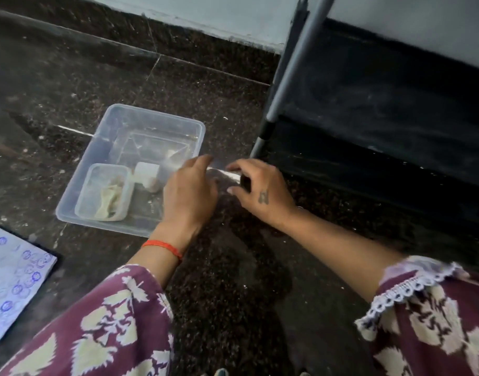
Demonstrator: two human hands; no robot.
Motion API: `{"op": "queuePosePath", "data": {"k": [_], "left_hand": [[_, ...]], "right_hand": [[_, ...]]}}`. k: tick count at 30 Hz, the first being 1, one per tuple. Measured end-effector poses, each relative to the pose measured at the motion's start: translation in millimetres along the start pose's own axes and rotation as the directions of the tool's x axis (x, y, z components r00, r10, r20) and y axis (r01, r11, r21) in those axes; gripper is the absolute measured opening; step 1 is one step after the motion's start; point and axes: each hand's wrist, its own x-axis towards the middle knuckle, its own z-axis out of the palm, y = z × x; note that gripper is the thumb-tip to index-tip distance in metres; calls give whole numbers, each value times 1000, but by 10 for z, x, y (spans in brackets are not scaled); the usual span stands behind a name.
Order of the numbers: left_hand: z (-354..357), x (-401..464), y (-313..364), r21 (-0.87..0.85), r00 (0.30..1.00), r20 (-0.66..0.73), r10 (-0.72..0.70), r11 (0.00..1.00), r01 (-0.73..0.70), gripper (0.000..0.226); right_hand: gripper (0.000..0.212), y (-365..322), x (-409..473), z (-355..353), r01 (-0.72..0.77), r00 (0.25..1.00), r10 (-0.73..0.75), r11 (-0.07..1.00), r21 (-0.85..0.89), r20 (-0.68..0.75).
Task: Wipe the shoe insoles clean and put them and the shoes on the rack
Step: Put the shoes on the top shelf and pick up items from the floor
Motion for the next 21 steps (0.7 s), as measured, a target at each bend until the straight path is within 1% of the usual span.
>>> {"op": "queuePosePath", "data": {"k": [2,4,6,8,11,13,17,21], "left_hand": [[156,-100,233,-9,998,45,45,999,-45,41],[320,-202,401,-8,987,129,93,996,-93,46],[495,-296,470,13,965,223,137,990,-143,52],[651,-375,468,35,940,297,166,982,-185,57],[786,-456,398,27,913,366,180,979,-204,62],[827,-484,333,23,907,386,170,981,-194,63],[860,-500,256,-6,908,382,171,983,-183,63],[836,-504,191,-20,922,353,158,987,-161,60]], "right_hand": [[35,246,-197,-137,-106,993,105,994,-13,-58],[34,509,-380,-235,-211,974,206,977,-44,-94],[35,742,-539,-298,-304,952,298,947,-104,-67],[35,917,-656,-332,-351,935,354,920,-175,-14],[33,1065,-746,-308,-377,919,394,897,-230,32],[31,1109,-759,-257,-364,921,387,896,-254,43],[21,1150,-723,-230,-344,926,371,905,-251,70],[18,1117,-684,-217,-334,928,359,920,-207,102]]}}
